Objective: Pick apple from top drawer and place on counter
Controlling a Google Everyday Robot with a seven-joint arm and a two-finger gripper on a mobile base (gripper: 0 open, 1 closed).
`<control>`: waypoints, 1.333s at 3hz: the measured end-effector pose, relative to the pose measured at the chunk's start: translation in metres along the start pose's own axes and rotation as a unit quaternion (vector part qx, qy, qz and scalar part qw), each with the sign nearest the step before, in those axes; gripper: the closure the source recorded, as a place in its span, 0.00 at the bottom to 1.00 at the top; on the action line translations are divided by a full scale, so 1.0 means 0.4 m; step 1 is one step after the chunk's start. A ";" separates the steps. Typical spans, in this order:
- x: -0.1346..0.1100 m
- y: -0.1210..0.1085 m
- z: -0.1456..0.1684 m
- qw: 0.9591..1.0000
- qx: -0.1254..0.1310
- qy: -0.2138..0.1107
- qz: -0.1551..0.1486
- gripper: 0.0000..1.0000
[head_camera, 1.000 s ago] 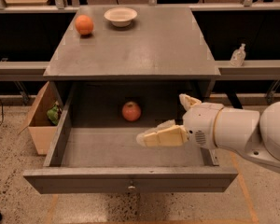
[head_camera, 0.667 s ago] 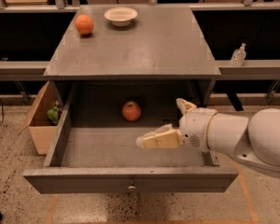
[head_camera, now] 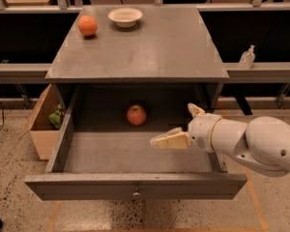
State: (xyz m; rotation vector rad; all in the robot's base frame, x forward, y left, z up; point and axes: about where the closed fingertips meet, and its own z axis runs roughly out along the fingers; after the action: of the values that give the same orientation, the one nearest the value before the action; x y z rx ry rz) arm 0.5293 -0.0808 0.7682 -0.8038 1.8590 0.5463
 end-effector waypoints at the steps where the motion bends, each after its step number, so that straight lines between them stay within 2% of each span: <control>1: 0.020 -0.054 0.066 1.000 0.022 0.014 -0.016 0.00; 3: 0.074 -0.128 0.265 0.998 0.040 0.039 -0.017 0.00; 4: 0.076 -0.138 0.356 0.999 0.038 0.035 -0.010 0.00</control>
Offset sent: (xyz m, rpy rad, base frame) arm 0.1082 0.0282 -0.0842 -0.1338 0.0083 -0.0661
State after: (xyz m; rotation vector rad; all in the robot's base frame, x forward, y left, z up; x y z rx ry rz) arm 0.6490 -0.0303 0.6824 -0.7994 1.9223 0.4356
